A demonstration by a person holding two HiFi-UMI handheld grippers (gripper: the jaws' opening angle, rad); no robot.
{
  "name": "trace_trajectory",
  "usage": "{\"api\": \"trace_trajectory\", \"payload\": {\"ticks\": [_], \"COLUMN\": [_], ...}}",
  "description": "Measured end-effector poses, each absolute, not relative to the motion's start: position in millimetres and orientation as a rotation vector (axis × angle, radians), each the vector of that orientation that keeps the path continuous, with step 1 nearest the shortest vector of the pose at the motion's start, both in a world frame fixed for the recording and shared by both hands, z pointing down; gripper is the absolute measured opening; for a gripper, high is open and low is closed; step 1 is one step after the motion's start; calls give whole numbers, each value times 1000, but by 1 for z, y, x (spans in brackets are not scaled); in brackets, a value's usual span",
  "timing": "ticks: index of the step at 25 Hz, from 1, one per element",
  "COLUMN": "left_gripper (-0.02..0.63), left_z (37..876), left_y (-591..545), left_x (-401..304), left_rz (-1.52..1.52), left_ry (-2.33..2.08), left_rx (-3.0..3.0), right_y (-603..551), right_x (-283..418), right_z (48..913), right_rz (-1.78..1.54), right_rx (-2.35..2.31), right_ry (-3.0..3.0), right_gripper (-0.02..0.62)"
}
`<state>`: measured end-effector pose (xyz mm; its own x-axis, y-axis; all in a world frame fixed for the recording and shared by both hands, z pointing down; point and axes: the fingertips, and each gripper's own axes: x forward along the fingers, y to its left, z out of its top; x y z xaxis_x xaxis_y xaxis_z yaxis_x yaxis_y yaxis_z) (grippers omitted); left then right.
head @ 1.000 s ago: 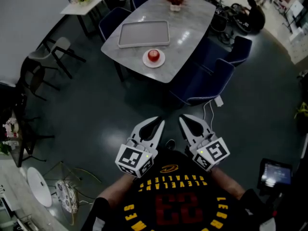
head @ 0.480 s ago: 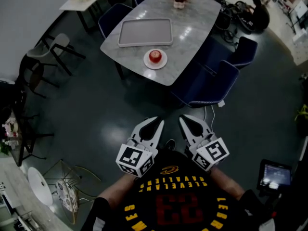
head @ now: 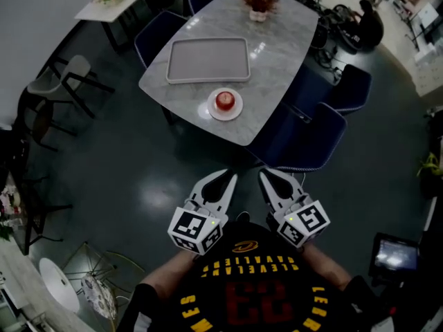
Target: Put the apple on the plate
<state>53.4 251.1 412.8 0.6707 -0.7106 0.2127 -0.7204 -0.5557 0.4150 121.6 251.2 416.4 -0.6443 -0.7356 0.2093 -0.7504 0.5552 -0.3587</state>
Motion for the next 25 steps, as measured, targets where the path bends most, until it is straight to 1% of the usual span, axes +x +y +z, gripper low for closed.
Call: {"api": "trace_trajectory", "payload": {"ticks": [6, 16, 25], "left_gripper": [41, 41, 41], "left_z": [412, 435, 461], "left_y": [206, 148, 109], "left_x": [29, -21, -18], "left_rz": [7, 20, 76], "left_ry": [-1062, -1004, -993], "left_rx": [2408, 2344, 2258], "right_y": [203, 144, 103], "right_x": [114, 93, 112], "right_z": [422, 443, 460], "right_rz": [733, 859, 901], "right_rx": [1425, 1578, 1635], "right_ry": [-2658, -2524, -2467], "right_gripper": [6, 8, 7]}}
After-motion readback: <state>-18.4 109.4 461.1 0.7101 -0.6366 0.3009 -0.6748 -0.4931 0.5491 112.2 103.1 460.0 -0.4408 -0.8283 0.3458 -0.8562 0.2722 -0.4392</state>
